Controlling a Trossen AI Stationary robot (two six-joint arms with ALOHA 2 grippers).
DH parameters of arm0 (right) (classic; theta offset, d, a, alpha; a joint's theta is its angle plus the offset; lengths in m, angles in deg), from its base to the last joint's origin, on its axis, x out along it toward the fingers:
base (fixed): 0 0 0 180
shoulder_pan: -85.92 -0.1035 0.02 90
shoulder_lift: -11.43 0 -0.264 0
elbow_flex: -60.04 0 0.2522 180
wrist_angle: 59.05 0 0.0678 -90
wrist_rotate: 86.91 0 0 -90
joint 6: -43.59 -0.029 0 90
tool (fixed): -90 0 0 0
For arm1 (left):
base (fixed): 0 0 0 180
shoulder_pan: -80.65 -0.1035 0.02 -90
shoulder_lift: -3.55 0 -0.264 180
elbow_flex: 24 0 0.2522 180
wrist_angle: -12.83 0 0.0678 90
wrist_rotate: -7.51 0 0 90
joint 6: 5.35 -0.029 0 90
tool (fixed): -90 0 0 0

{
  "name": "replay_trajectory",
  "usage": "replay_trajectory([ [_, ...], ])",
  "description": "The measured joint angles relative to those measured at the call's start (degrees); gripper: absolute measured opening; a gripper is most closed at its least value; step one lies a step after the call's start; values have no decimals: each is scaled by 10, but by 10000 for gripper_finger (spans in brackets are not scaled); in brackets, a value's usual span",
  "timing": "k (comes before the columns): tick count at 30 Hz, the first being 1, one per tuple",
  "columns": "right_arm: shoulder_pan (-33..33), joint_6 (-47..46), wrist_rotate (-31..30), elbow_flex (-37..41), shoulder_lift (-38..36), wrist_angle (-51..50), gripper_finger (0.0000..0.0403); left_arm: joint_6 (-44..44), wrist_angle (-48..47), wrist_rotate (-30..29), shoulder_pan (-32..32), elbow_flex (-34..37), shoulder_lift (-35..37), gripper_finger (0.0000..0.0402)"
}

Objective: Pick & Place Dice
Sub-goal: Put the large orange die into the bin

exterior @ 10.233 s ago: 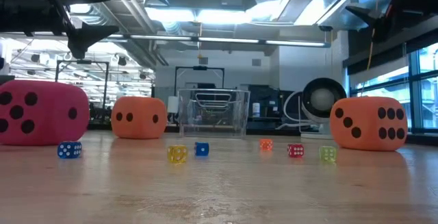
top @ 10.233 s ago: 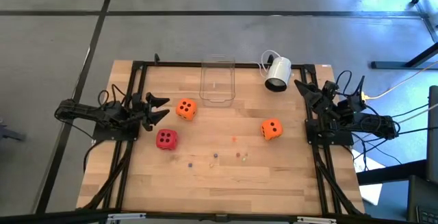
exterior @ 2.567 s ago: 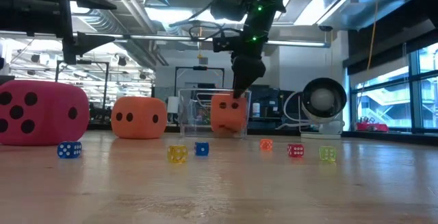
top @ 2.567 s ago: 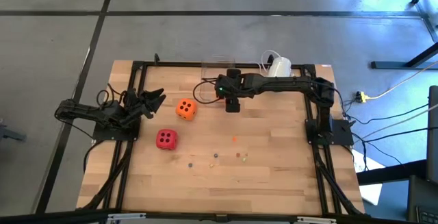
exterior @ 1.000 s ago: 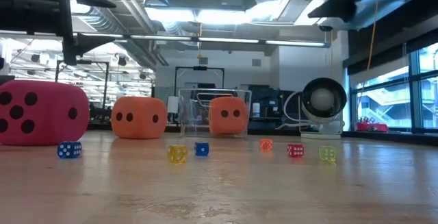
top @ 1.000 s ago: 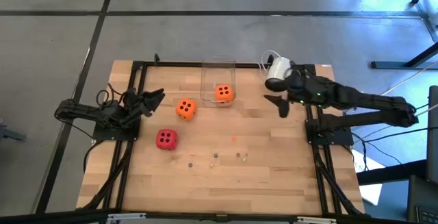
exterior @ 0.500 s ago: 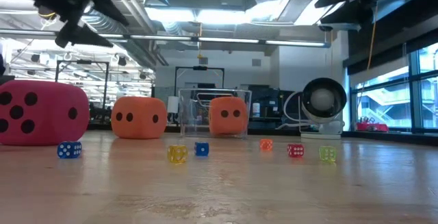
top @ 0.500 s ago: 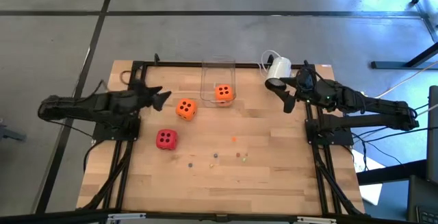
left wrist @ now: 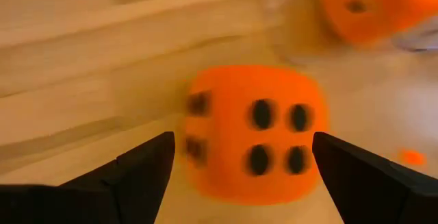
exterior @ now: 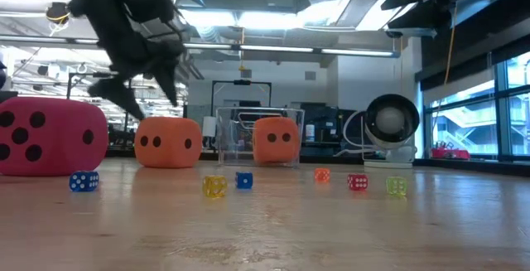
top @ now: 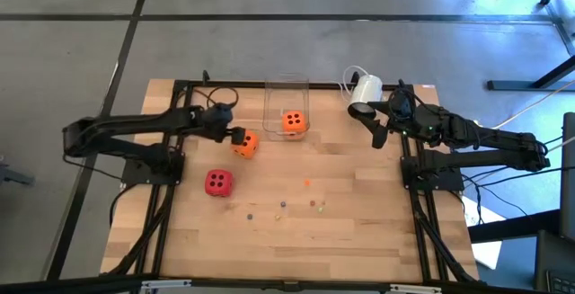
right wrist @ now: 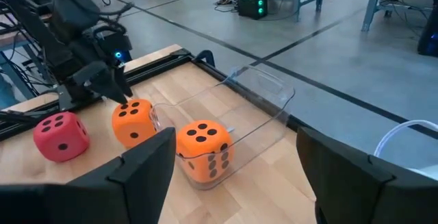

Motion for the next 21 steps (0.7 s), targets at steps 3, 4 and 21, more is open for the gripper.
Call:
replay_trajectory([
  [3, 0, 0, 0, 0, 0, 0, 302, -20, 43, 67, -22, 0, -18, 345],
  [4, 0, 0, 0, 0, 0, 0, 302, -21, 55, 84, -28, -1, -25, 345],
  [21, 0, 6, 0, 0, 0, 0, 302, -62, 57, 133, -42, -4, -181, 331],
])
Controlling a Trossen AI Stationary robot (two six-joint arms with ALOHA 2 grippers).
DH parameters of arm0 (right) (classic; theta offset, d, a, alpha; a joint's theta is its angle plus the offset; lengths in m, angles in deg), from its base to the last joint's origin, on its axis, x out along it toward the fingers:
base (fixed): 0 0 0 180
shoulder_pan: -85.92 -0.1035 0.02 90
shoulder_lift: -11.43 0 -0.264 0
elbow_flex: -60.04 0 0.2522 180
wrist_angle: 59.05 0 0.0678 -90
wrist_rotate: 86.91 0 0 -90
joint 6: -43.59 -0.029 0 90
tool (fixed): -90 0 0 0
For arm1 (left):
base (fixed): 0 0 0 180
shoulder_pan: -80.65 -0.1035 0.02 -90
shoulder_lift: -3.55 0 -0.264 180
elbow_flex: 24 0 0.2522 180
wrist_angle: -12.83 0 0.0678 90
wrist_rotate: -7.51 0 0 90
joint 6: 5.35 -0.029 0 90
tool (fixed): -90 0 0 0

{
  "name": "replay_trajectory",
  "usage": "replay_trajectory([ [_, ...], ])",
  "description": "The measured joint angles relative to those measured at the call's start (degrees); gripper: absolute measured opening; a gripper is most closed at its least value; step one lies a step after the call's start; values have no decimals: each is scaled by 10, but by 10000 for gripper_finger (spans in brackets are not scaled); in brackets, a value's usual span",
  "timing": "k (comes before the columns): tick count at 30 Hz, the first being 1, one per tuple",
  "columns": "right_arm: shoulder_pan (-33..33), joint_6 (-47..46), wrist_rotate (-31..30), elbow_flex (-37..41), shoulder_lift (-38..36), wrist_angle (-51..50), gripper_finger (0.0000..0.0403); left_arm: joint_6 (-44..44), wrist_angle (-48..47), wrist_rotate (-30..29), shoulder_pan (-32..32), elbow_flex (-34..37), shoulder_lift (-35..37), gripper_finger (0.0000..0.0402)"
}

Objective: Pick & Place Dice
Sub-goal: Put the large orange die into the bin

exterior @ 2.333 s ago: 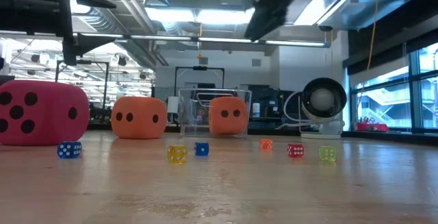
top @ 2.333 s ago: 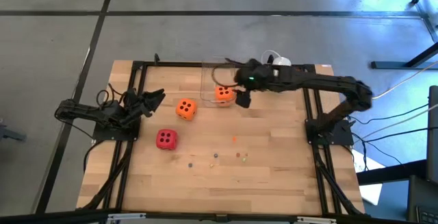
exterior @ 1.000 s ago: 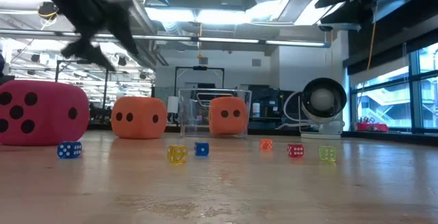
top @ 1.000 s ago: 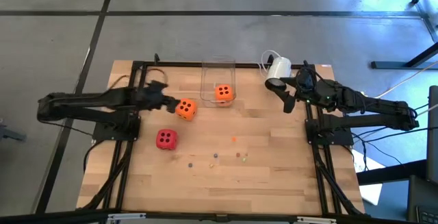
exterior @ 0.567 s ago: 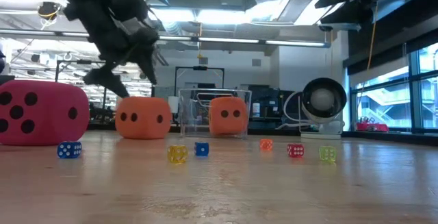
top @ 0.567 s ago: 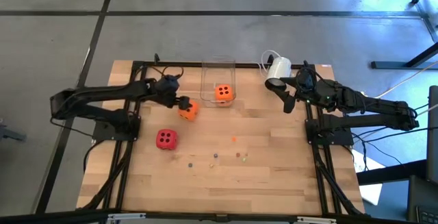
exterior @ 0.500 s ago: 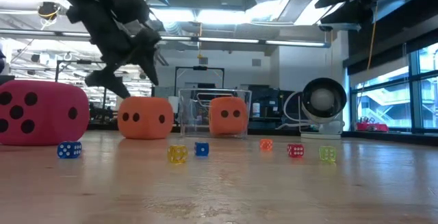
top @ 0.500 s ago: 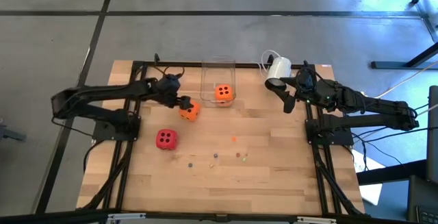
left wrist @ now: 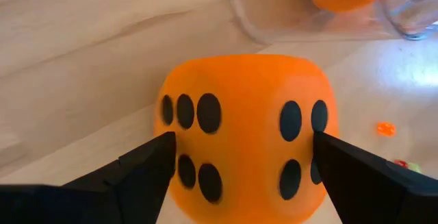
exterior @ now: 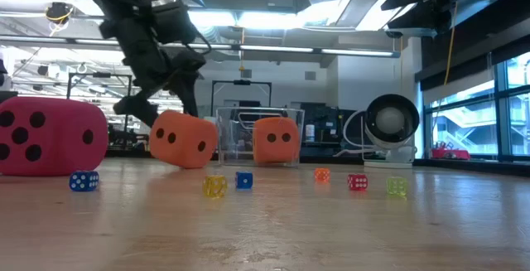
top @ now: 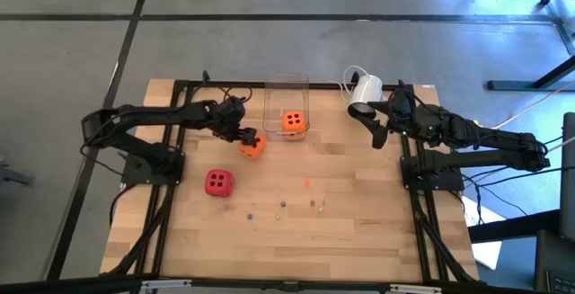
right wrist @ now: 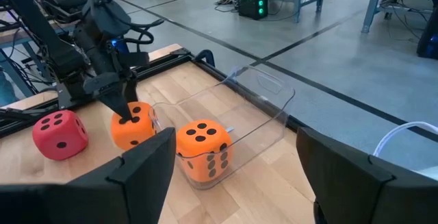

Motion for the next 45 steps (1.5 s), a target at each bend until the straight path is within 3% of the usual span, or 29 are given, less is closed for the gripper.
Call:
replay_trajectory([
  [8, 0, 9, 0, 0, 0, -2, 302, -4, 7, 8, -1, 2, -7, 265],
  [15, 0, 12, -1, 0, 0, -3, 302, -4, 6, 3, -2, 2, 3, 233],
  [30, 0, 14, -2, 0, 0, -16, 302, -27, 1, 36, -2, -14, 22, 225],
  [37, 0, 15, -2, 0, 0, -24, 302, -36, -15, 29, -8, -27, 77, 225],
  [45, 0, 16, -9, 0, 0, -24, 302, -44, -66, 7, -9, -30, 88, 225],
])
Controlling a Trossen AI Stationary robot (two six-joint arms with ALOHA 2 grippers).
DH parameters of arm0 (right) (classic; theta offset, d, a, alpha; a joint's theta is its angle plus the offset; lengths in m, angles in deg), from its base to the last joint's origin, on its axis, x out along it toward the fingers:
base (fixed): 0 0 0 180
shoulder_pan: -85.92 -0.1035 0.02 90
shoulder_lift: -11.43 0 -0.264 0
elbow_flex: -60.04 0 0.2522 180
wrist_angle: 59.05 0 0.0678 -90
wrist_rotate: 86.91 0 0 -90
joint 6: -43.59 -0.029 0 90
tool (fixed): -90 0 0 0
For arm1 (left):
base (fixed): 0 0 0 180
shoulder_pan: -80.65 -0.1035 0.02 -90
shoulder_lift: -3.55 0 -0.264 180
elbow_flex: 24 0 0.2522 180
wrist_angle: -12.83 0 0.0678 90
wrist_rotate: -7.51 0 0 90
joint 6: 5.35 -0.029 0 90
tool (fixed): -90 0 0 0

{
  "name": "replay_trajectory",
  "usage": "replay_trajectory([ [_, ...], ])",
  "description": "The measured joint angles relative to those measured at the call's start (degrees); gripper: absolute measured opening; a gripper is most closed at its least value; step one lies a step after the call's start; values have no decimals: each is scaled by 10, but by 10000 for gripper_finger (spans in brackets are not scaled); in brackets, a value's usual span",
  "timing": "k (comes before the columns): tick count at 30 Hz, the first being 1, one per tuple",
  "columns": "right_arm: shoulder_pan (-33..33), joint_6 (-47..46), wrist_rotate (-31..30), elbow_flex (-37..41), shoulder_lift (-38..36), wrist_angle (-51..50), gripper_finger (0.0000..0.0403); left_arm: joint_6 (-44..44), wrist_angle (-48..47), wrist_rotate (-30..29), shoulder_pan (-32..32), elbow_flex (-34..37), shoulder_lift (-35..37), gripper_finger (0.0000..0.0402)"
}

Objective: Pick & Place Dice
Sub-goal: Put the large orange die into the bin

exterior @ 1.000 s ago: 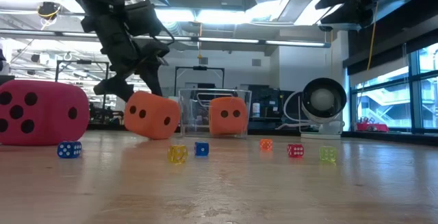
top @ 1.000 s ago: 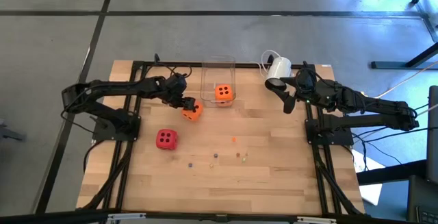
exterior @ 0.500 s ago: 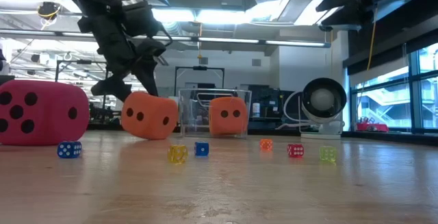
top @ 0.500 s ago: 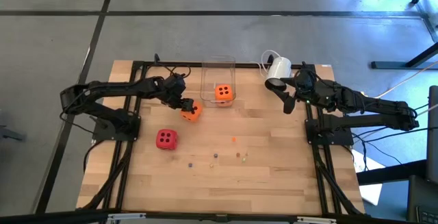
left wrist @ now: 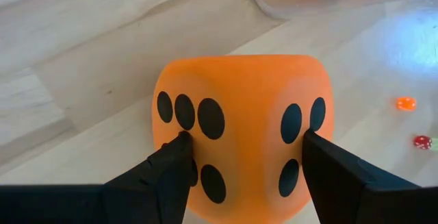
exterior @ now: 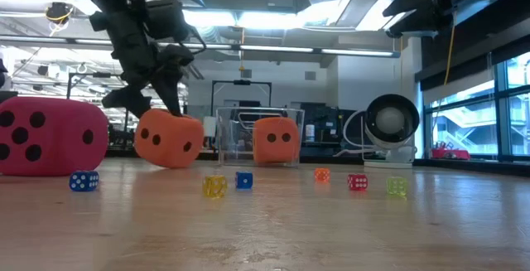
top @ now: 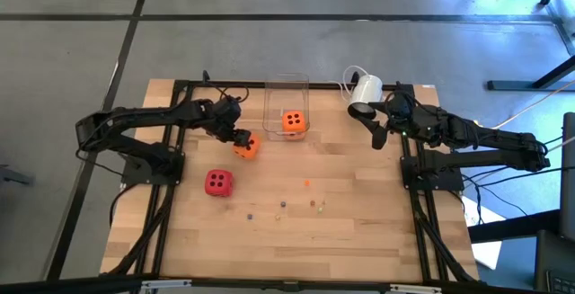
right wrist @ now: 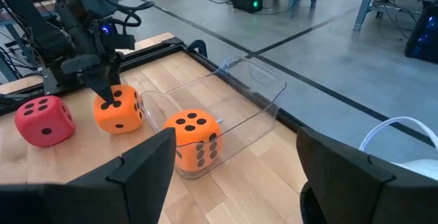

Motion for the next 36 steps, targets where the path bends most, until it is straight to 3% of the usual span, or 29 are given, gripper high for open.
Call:
replay_trajectory([
  [12, 0, 7, -1, 0, 0, 0, 302, 0, 17, 31, -27, 0, 75, 225],
  [24, 0, 9, -1, 0, 0, 0, 302, 25, 204, 40, -100, -1, 127, 225],
  [31, 0, 13, -1, 0, 0, 0, 302, 26, 360, 28, -102, -12, 62, 225],
  [36, 0, 13, -1, 0, 0, 0, 302, -53, 319, 23, -100, -106, -40, 225],
])
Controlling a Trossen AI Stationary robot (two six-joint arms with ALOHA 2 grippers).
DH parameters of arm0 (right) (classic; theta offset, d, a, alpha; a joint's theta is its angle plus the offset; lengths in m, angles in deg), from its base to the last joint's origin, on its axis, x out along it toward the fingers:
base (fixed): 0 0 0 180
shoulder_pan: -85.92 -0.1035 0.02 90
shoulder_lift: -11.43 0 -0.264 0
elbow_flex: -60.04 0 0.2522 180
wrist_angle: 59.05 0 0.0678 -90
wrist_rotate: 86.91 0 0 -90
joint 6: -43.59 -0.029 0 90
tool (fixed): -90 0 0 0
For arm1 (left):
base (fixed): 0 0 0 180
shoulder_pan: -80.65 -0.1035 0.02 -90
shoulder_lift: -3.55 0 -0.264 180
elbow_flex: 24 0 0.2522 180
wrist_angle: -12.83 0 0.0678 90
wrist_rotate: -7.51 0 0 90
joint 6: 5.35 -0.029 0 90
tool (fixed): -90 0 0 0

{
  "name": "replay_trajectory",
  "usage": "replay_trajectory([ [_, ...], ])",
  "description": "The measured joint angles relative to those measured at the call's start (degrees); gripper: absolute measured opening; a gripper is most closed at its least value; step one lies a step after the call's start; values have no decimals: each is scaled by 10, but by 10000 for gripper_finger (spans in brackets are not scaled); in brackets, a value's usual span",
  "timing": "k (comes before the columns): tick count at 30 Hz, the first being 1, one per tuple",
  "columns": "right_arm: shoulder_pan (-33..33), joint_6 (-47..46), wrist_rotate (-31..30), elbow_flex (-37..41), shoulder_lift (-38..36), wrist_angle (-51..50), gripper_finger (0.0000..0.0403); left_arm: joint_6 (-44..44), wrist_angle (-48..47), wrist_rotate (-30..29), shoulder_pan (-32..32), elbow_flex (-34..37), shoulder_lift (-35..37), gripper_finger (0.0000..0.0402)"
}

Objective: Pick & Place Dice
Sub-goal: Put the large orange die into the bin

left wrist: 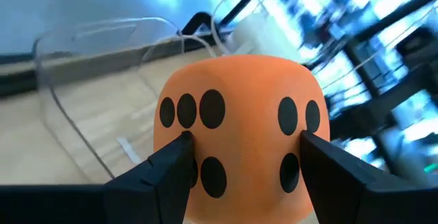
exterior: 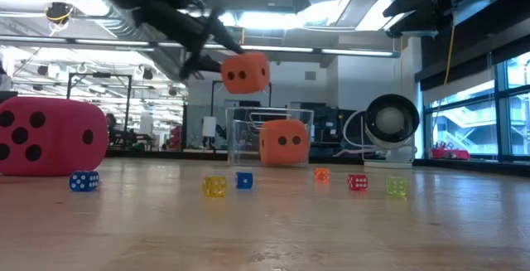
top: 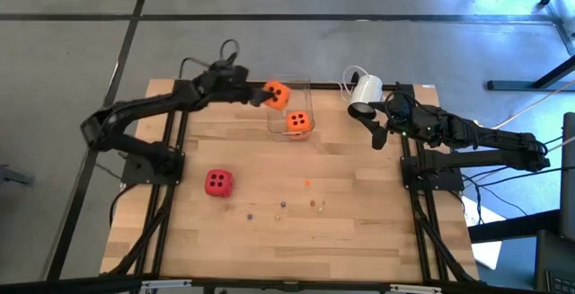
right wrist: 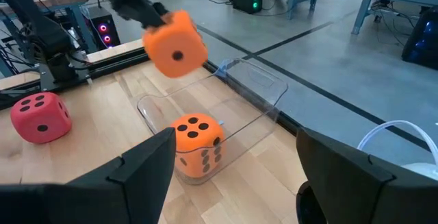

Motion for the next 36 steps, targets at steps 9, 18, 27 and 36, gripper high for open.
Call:
replay_trajectory([
  [9, 0, 0, 0, 0, 0, 0, 302, -258, -340, -138, 27, -286, -162, 225],
  [18, 0, 1, 0, 0, 0, 0, 302, -402, -388, -291, 94, -401, -268, 225],
  [27, 0, 1, 0, 0, 0, -2, 302, -531, -383, -433, 143, -408, -343, 225],
  [36, 0, 0, 0, 0, 0, -8, 302, -577, -370, -457, 158, -408, -405, 225],
])
